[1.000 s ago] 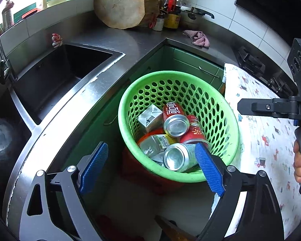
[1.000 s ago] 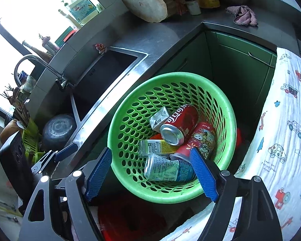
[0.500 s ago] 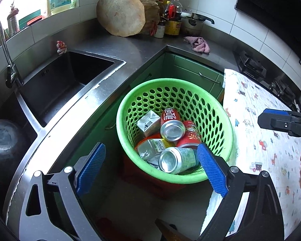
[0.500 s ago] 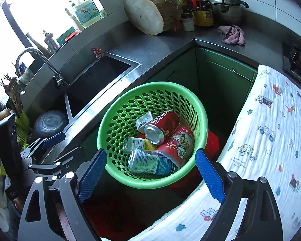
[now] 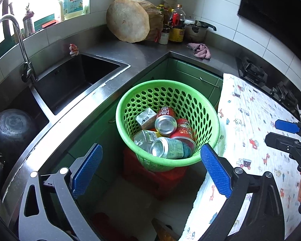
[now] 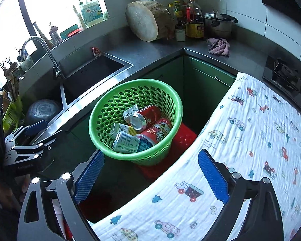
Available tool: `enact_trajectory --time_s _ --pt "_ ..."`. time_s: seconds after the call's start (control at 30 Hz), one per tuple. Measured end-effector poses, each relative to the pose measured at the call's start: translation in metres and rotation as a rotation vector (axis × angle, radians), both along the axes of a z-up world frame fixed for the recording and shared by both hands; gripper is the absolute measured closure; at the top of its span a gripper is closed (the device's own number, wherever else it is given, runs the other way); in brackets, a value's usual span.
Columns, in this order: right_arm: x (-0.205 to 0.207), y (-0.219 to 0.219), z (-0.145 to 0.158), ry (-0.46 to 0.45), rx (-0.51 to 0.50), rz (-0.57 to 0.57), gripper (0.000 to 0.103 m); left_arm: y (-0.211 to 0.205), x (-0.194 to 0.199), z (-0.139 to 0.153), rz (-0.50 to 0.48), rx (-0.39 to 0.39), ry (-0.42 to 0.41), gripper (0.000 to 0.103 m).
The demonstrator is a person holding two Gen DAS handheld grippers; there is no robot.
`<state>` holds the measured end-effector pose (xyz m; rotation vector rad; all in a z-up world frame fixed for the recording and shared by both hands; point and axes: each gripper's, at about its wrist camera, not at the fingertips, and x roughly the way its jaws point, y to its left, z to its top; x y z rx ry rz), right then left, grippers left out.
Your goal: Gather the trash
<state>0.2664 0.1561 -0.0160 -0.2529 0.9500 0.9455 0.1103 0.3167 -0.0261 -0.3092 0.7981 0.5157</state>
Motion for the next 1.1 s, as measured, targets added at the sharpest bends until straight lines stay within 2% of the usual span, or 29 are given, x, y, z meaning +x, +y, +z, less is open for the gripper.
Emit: enact_trajectory --time_s 0.6,0.9,1.1 --pt "-0.060 -0.086 0.006 -0.086 0.003 -0.020 0.009 -0.075 -0.048 0.023 0.014 0.059 -0.024 0.006" --pt "-0.078 -0.122 0.007 -0.086 0.007 -0.047 0.009 -0.105 -0.065 0.027 -0.010 0.069 -0.034 0.006" --pt "-0.085 -0.141 0.011 -0.092 0.018 -0.072 0.009 -0.126 -0.075 0.031 -0.026 0.105 -0.054 0.006"
